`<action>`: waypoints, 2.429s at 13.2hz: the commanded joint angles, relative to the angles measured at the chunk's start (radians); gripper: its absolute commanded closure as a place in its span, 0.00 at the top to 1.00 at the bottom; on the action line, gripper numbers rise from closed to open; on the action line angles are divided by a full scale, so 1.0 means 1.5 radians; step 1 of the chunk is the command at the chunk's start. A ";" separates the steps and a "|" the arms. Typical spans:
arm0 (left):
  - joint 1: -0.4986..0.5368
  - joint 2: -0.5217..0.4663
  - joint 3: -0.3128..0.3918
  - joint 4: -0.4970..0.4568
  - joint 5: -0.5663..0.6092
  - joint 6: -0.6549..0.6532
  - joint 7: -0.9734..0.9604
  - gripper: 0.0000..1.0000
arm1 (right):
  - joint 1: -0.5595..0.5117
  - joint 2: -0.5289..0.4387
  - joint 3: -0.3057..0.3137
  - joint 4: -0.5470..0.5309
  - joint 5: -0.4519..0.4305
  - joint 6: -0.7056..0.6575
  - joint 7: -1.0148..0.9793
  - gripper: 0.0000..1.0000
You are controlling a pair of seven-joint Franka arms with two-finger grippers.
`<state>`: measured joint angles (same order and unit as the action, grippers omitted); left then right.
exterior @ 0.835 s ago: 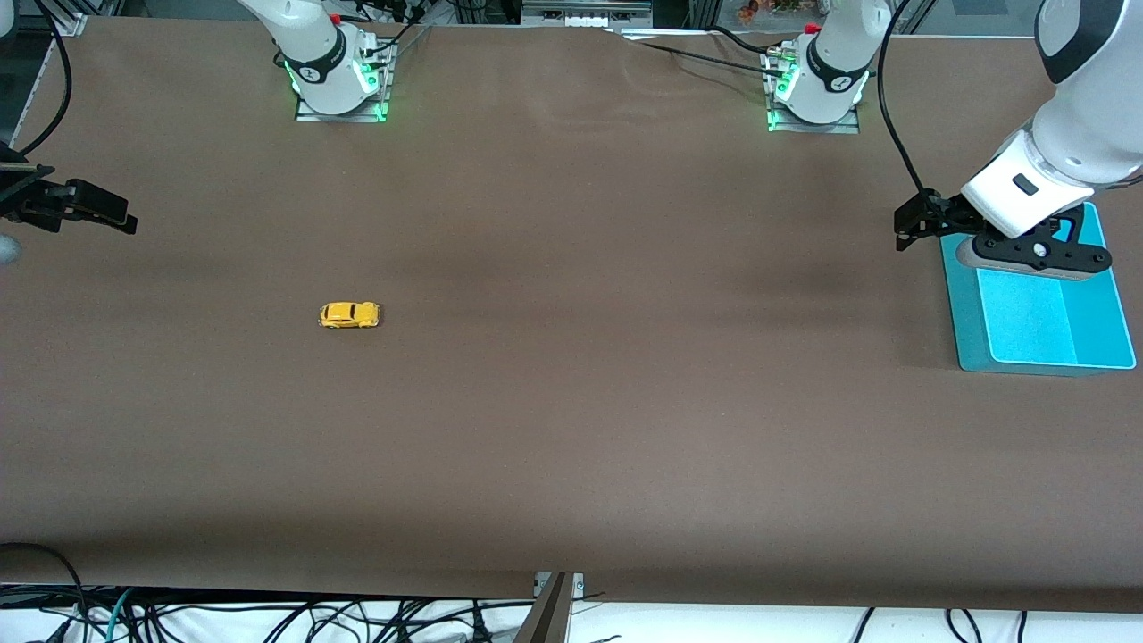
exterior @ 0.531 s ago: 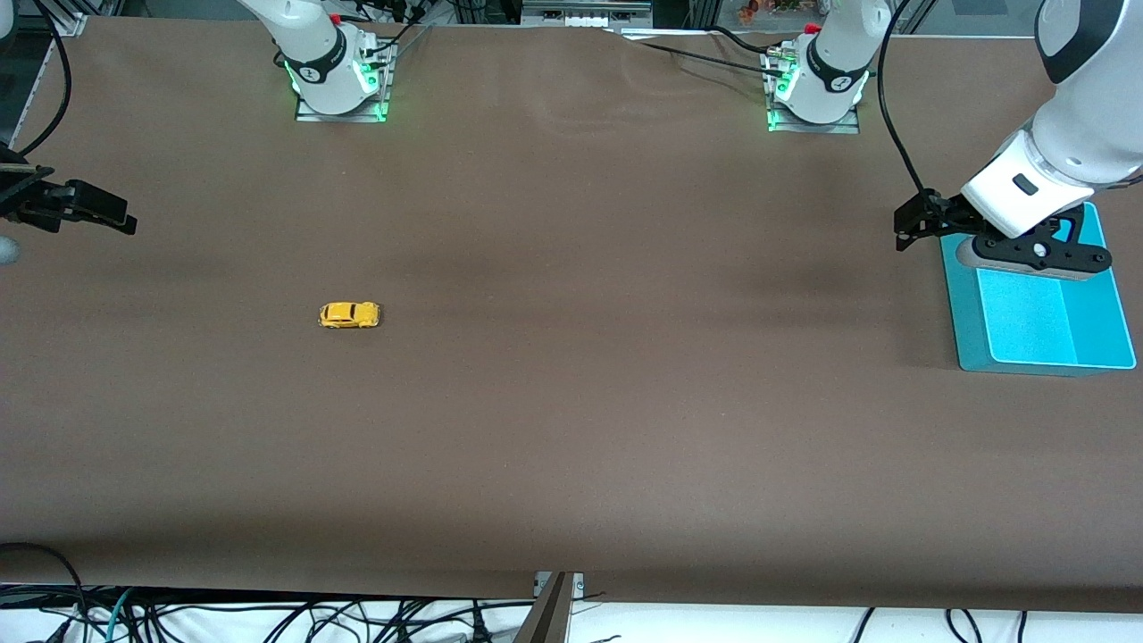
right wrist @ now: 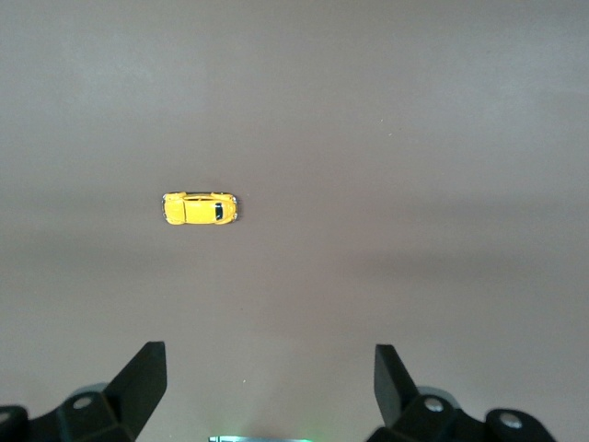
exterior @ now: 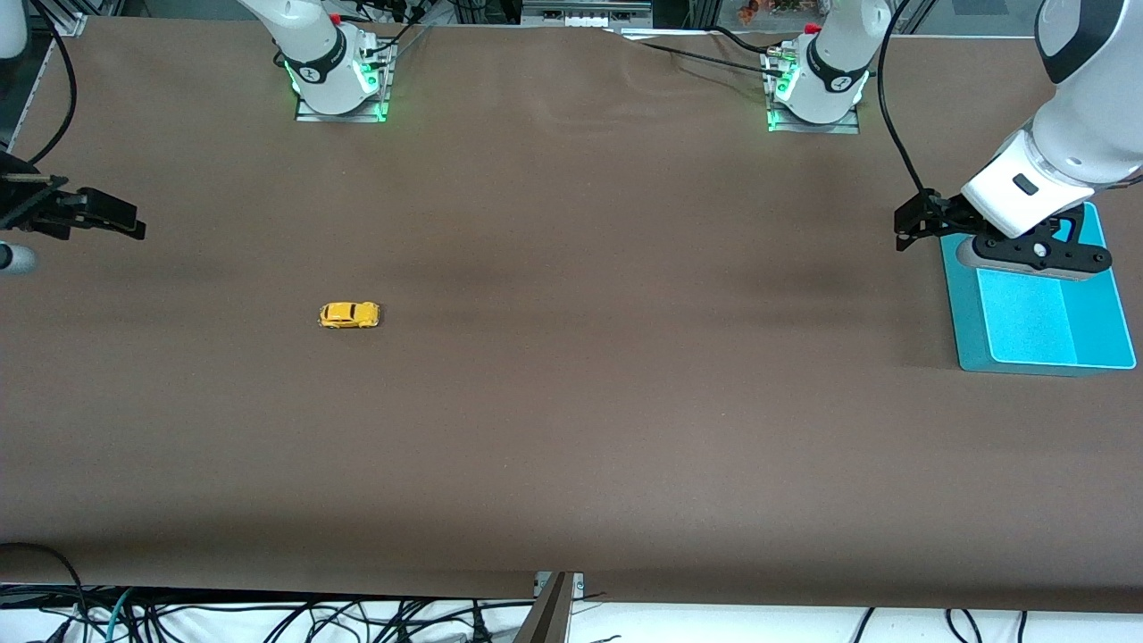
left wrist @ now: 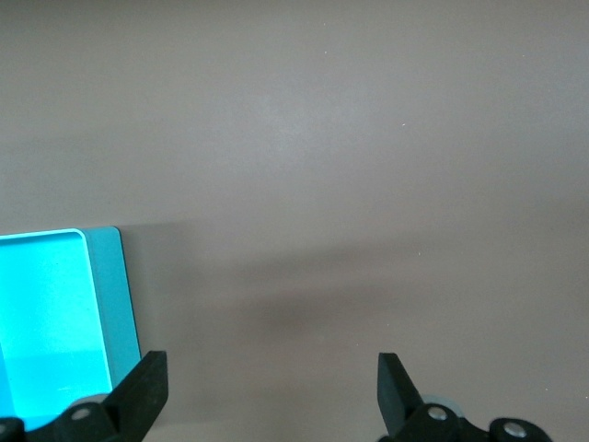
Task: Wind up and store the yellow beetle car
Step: 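Move the right gripper over the yellow beetle car, then lower the right gripper and grasp the yellow car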
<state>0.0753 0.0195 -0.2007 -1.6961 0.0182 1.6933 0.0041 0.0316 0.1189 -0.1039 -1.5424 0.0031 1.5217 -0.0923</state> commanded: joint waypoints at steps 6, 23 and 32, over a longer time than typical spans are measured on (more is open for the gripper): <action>0.004 0.006 -0.003 0.019 -0.010 -0.014 -0.004 1.00 | 0.070 0.006 0.008 0.002 0.003 -0.024 -0.012 1.00; 0.005 0.006 -0.002 0.019 -0.010 -0.014 -0.003 1.00 | 0.163 0.172 0.005 -0.179 -0.009 0.281 -0.668 1.00; 0.006 0.006 -0.002 0.019 -0.010 -0.015 -0.002 1.00 | 0.162 0.171 0.006 -0.373 -0.006 0.589 -0.835 0.99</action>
<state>0.0759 0.0195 -0.1998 -1.6954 0.0182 1.6925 0.0041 0.2768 0.4122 -0.0966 -2.0166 0.0000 2.3198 -1.3006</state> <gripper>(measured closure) 0.000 0.000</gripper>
